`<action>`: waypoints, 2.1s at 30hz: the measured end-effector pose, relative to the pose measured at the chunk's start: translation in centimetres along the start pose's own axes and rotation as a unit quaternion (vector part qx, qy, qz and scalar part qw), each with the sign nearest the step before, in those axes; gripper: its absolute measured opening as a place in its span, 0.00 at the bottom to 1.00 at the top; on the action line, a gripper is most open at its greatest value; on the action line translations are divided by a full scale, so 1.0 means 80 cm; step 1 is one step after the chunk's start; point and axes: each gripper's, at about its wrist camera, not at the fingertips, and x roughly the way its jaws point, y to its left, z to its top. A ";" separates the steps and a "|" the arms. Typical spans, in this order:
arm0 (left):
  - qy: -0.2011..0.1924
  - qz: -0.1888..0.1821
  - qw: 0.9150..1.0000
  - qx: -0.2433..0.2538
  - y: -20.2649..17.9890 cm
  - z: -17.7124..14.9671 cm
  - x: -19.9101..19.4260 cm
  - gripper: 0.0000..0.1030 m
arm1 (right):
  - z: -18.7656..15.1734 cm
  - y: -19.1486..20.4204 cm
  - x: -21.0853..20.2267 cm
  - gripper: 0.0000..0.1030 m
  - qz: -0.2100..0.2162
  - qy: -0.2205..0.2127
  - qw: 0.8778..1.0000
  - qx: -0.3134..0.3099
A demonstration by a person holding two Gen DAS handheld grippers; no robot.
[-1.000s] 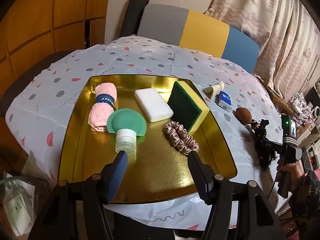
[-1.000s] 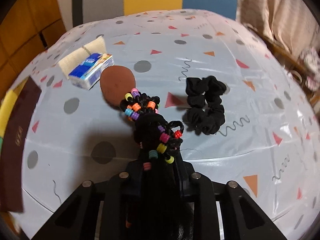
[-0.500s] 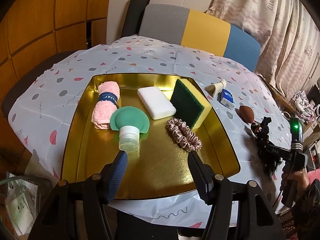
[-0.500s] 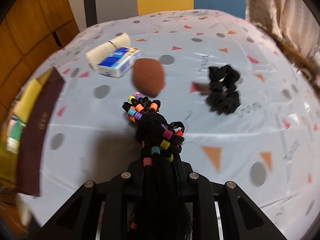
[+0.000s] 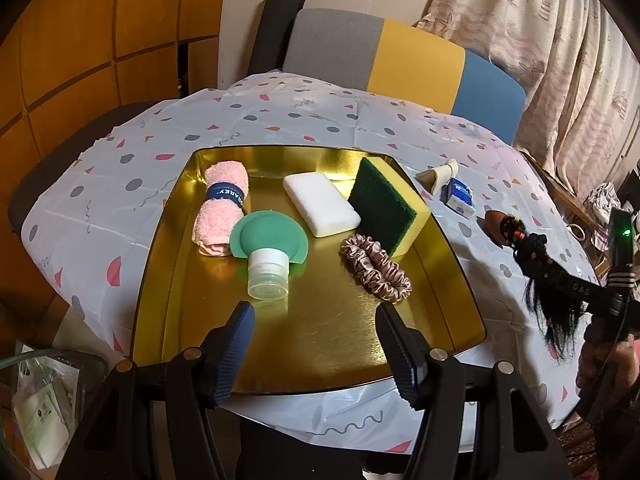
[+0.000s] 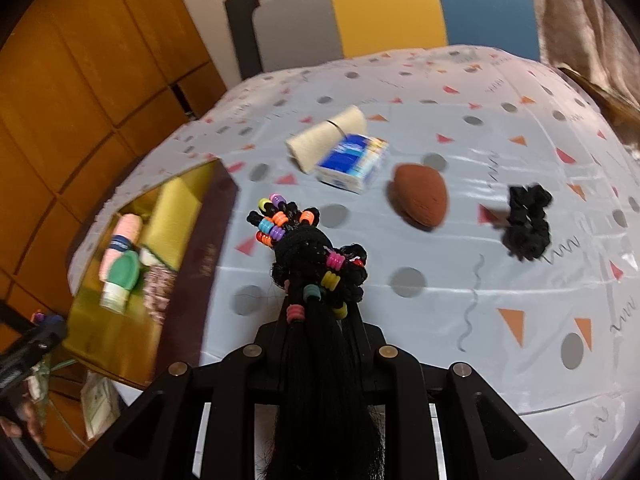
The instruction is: Organize soft objects
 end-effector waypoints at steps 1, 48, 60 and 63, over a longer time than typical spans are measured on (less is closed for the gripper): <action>0.000 0.000 1.000 -0.002 0.002 0.000 0.000 0.62 | 0.002 0.009 -0.003 0.22 0.007 -0.004 1.000 -0.007; -0.031 0.046 0.998 -0.021 0.035 0.011 -0.026 0.62 | 0.003 0.183 0.029 0.62 0.116 0.016 0.972 -0.203; -0.036 0.020 0.998 0.043 -0.030 0.025 -0.026 0.62 | 0.021 0.053 -0.010 0.71 0.024 -0.022 0.991 -0.133; -0.040 0.010 0.997 0.061 -0.048 0.030 -0.027 0.62 | 0.025 0.009 -0.014 0.71 -0.014 -0.022 0.992 -0.120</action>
